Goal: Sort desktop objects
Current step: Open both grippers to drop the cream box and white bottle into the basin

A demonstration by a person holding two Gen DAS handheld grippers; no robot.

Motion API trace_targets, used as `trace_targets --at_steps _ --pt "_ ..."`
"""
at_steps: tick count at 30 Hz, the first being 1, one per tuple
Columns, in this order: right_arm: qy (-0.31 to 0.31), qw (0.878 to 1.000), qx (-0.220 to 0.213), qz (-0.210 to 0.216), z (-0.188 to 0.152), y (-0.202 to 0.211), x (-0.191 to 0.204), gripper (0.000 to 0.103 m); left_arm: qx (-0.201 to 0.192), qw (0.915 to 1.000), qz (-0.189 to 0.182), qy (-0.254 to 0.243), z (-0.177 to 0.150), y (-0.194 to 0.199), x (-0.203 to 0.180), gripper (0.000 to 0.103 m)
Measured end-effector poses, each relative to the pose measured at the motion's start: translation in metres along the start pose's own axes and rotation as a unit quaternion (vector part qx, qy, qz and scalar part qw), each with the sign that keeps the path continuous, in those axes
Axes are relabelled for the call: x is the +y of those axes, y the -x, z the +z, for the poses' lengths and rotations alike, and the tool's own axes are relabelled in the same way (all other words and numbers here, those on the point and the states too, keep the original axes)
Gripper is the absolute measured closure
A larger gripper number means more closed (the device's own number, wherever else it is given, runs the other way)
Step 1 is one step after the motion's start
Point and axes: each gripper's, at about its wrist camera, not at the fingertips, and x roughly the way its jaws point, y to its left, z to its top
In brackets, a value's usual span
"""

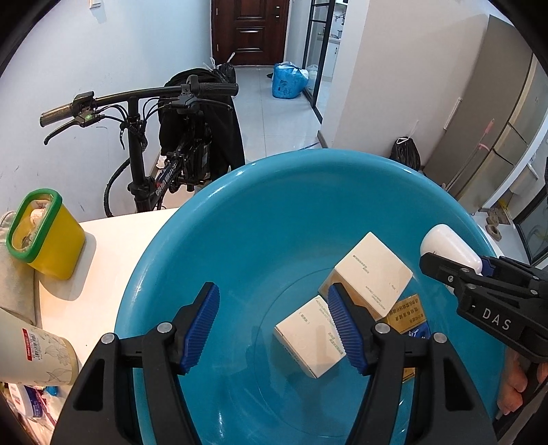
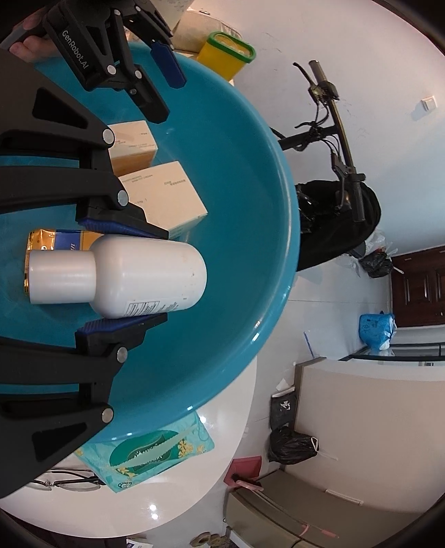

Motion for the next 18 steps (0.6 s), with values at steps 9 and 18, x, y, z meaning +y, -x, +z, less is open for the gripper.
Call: trace_targets --at_steps 9,18 --pt "-0.002 1.0 -0.002 -0.002 -0.0003 0.001 -0.0025 0.065 0.001 1.0 0.0 0.0 -0.0009 0.0004 -0.0014 0.035" --pt "-0.004 1.0 -0.009 -0.005 0.0016 0.0009 -0.0006 0.064 -0.002 1.0 0.002 -0.001 -0.0006 0.0021 -0.0024 0.035"
